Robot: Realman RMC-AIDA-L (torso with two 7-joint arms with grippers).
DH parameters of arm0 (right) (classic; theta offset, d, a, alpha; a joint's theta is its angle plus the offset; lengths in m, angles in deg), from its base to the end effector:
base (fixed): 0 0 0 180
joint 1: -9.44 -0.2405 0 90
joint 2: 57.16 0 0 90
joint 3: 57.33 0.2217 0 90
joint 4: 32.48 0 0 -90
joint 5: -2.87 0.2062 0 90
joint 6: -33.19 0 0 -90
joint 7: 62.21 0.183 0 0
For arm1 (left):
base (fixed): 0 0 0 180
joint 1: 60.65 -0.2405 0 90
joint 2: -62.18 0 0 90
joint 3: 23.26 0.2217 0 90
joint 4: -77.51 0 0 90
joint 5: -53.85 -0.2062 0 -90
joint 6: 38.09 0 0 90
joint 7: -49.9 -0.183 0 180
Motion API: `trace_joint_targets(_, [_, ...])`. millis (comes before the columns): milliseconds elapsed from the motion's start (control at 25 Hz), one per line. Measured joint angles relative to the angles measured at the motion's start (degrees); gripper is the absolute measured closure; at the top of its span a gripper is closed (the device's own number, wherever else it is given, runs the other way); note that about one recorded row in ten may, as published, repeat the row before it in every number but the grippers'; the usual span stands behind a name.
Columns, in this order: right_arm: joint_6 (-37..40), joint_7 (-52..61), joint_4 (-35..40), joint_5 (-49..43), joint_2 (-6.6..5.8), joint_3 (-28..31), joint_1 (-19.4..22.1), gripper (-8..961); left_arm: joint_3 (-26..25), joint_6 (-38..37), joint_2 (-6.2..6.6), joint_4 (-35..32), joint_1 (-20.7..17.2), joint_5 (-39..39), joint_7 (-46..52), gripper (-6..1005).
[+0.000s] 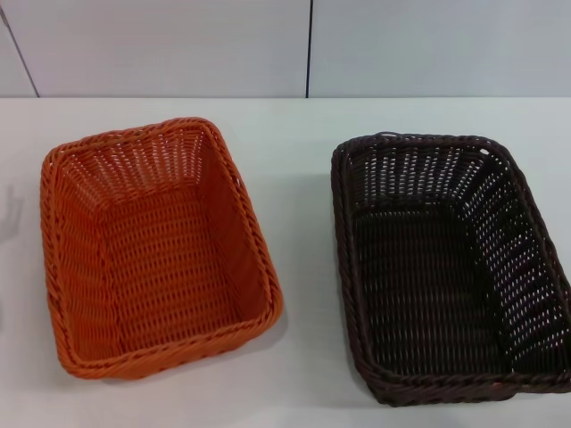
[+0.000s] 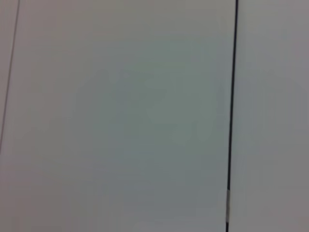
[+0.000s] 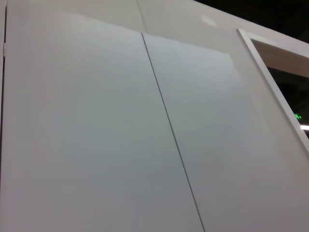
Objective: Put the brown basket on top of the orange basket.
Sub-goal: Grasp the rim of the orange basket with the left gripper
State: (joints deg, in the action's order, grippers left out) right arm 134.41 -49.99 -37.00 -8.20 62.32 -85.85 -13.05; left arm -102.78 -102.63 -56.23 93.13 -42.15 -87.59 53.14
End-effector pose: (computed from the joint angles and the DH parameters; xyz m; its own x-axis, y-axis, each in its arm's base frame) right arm 0.3424 0.2583 0.1506 0.6580 0.5408 -0.5240 -0.7529 0.4839 -0.4461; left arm -0.3452 0.3438 0.0779 0.6896 -0.1227 0.7137 0.7185 0.2390 -0.6532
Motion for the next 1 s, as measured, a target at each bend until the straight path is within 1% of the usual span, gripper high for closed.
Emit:
trace_joint_targets(240, [3.4, 0.0, -1.7, 0.0, 0.00, -1.1, 0.7, 135, 0.6, 0.0, -0.01, 0.1, -0.3, 0.0, 0.0, 205])
trace_joint_targets(320, [4.4, 0.0, -1.9, 0.0, 0.00, -1.3, 1.3, 135, 1.3, 0.1, 0.03, 0.0, -1.4, 0.0, 0.0, 205])
trace_joint_targets(440, [5.6, 0.1, -2.1, 0.0, 0.00, -1.2, 2.2, 136, 1.6, -0.2, -0.04, 0.6, -1.7, 0.0, 0.0, 206])
trace_joint_targets(480, [6.1, 0.1, -2.3, 0.0, -0.01, -1.2, 2.5, 136, 2.5, -0.2, -0.02, 0.8, -1.8, 0.0, 0.2, 206])
trace_joint_targets(840, [5.1, 4.0, -2.7, 0.0, -0.26, -1.6, 2.8, 135, 3.4, -0.6, 0.11, 1.0, -1.8, -0.1, -0.4, 207])
trace_joint_targets(880, [5.2, 4.0, -2.6, 0.0, -0.29, -2.2, 2.6, 135, 3.7, -1.9, 0.34, 1.3, -1.4, -1.7, -0.5, 208])
trace_joint_targets(920, [5.2, 4.0, -2.6, 0.0, -0.29, -2.2, 2.6, 135, 3.7, -1.9, 0.34, 1.3, -1.4, -1.7, -0.5, 208])
trace_joint_targets(1000, [5.1, 3.8, -2.6, 0.0, -0.36, -3.1, 2.4, 135, 3.1, -1.4, 1.07, 3.4, -0.5, -4.5, -1.2, 208])
